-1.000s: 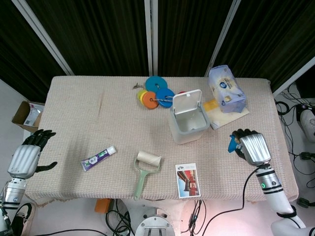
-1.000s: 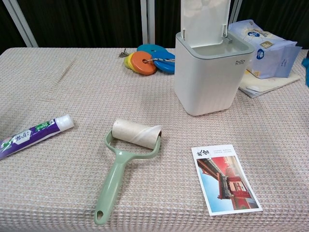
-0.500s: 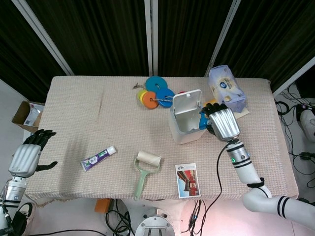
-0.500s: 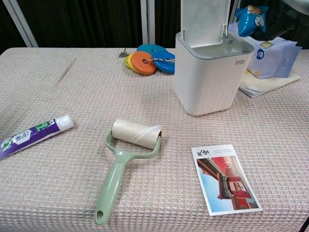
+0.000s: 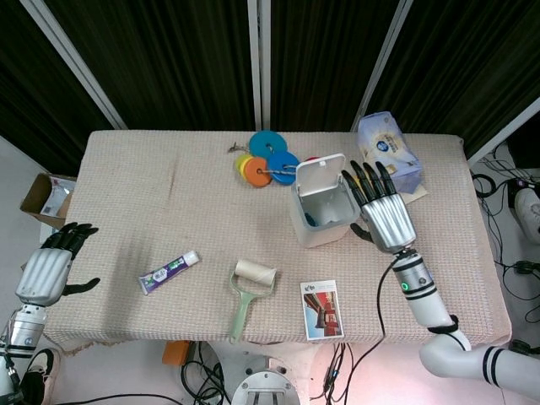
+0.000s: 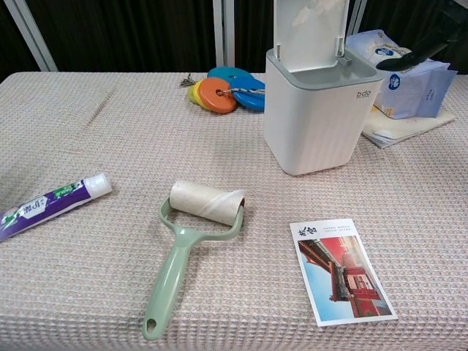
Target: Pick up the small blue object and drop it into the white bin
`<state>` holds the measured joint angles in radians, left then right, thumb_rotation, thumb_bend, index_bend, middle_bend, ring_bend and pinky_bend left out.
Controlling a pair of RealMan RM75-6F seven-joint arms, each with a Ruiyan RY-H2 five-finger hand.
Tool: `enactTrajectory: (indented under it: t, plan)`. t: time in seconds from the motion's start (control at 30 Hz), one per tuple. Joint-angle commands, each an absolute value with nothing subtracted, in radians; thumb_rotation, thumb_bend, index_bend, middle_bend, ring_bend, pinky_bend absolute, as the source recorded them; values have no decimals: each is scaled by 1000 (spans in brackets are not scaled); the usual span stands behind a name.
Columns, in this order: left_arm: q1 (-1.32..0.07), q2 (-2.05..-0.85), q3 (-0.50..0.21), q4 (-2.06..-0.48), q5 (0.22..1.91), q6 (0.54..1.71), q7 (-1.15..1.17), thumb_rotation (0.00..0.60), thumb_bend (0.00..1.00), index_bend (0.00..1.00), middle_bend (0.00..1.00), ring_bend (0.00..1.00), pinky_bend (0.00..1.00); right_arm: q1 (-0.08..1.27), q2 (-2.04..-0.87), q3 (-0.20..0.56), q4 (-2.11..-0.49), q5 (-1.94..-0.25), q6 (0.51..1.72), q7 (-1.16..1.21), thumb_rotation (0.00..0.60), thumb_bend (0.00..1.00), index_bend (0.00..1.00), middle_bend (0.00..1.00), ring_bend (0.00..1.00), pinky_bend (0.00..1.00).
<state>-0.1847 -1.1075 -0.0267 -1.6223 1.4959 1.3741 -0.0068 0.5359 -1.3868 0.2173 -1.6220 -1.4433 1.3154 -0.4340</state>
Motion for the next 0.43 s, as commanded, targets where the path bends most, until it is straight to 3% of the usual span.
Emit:
enactTrajectory:
  t: [0.03,0.23,0.43]
  plan:
    - [-182,-1106,-28,-1623,1493,1378,-8,600,25,180,138,85,226,414,-1327,125,-1663,-1461,1417,-459,600,21,0,0,0,0]
    - [-181,-1105,-28,-1624,1495,1381,-9,600,25,180,138,85,226,251,-1280,17,-1622,-1440,1511,-359,600,41,0,0,0,0]
    - [-179,-1104,-28,-1632,1501,1390,-1,600,25,180,137,85,226,167,-1284,-9,-1555,-1451,1576,-269,600,53,0,0,0,0]
